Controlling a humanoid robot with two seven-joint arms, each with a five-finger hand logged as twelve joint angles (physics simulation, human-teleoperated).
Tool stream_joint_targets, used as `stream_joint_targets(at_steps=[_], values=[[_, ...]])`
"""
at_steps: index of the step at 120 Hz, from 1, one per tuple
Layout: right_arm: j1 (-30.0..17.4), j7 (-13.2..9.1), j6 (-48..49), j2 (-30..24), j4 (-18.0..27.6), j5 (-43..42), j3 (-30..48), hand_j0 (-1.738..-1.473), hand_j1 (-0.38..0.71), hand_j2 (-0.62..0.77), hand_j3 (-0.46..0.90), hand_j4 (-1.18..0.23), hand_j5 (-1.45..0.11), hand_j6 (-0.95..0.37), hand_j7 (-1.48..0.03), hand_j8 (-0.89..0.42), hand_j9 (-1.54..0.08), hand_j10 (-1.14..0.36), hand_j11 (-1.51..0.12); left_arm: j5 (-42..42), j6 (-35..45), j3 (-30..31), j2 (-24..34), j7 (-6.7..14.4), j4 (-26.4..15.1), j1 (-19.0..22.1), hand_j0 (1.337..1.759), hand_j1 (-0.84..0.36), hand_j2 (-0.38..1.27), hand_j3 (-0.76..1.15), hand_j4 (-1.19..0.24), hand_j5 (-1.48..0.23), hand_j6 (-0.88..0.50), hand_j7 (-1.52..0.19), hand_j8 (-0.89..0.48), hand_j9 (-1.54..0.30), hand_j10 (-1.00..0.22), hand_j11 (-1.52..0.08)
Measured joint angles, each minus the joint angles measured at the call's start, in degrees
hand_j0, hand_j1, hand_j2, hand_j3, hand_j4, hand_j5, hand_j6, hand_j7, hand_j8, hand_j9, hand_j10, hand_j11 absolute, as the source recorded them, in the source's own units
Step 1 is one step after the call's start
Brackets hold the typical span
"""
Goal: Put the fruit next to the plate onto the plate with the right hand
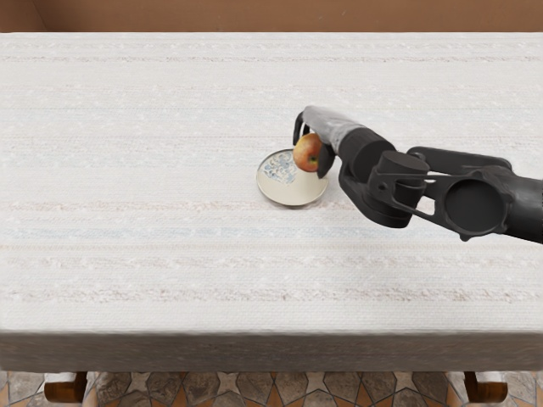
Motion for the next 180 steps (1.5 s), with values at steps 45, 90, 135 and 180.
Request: stream_joint_targets(at_steps=[45,90,135,180], values=[[-1.9,0.6,-4.0,5.0,-8.5,-0.7,-2.8,-1.648,0.05,0.08,0.0,-0.58,-1.1,-0.4,-1.06,-0.38,-1.11,-0.73,-1.13,0.0,0.0,0.0,0.0,0.0,0.0,0.0,1.658,0.35,0.0,0.0,0.0,0.0,0.0,0.0,0.0,0.0,0.0,0.0],[-3.5,0.3,-4.1,7.9,-11.5,4.2,3.2,-1.655,-0.22,0.01,0.0,-0.18,-0.32,-0.13,-0.31,-0.13,-0.32,-0.24,-0.33,0.0,0.0,0.0,0.0,0.0,0.0,0.0,1.658,0.35,0.0,0.0,0.0,0.0,0.0,0.0,0.0,0.0,0.0,0.0],[-4.4,2.0,36.2,-13.2,-8.0,29.0,26.3,-1.658,-0.31,0.0,0.0,-0.05,-0.08,-0.04,-0.07,-0.04,-0.08,-0.06,-0.08,0.0,0.0,0.0,0.0,0.0,0.0,0.0,1.658,0.35,0.0,0.0,0.0,0.0,0.0,0.0,0.0,0.0,0.0,0.0],[-12.5,8.9,48.7,-32.9,-8.4,51.6,30.3,-1.658,-0.32,0.0,0.0,-0.03,-0.04,-0.03,-0.04,-0.03,-0.04,-0.03,-0.04,-0.1,0.0,-0.1,0.0,0.0,0.0,0.0,1.658,0.35,0.0,0.0,0.0,0.0,0.0,0.0,0.0,0.0,0.0,0.0]])
